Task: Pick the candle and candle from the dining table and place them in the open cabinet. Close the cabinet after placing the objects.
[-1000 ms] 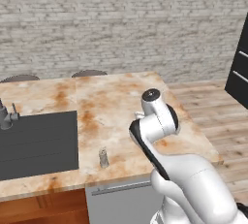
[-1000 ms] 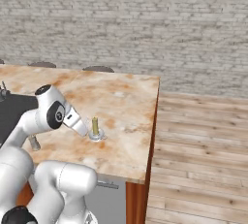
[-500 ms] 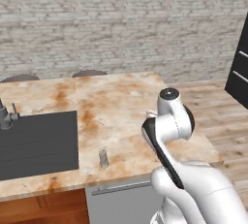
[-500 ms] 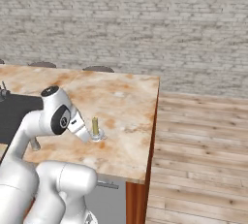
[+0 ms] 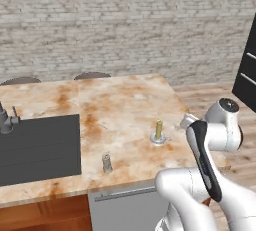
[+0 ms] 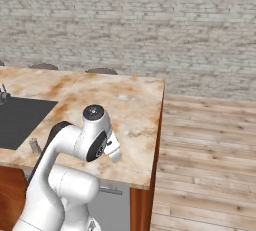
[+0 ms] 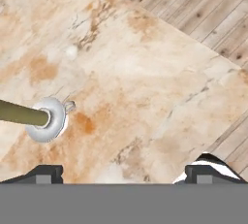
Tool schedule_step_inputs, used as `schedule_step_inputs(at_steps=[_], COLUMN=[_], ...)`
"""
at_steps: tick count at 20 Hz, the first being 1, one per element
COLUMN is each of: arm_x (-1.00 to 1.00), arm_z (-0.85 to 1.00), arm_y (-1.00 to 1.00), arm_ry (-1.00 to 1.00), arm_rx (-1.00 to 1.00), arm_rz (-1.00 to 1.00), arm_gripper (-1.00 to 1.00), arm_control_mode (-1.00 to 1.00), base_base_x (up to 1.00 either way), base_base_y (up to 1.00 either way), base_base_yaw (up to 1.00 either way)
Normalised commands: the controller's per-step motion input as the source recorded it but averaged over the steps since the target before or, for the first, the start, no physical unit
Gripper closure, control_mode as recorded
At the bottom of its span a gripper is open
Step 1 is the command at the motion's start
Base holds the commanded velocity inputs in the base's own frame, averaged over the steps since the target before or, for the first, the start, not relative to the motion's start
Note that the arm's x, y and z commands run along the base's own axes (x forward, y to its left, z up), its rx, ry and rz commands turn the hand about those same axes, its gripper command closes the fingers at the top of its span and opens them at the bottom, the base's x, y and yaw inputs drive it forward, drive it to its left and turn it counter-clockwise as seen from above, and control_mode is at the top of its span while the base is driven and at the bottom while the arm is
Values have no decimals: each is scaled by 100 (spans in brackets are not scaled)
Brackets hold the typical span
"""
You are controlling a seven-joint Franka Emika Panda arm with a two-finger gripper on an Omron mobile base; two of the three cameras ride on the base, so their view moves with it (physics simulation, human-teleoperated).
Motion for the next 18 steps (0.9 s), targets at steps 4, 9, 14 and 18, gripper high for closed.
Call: schedule_step_inputs(at_steps=[4,9,14,18], arm_x=[24,13,58,58], arm_z=[-10,-10,-14,-23], arm_y=[-44,-18,0,0], arm_ry=[-6,1,1,0], arm_rx=[20,14,12,8], arm_rz=[5,8,10,15], arm_gripper=[-100,-100,-100,-100], arm_control_mode=[-100,-100,-100,-100], base_base_x=[0,0,0,0], base_base_y=[0,0,0,0], base_base_yaw=[0,0,0,0])
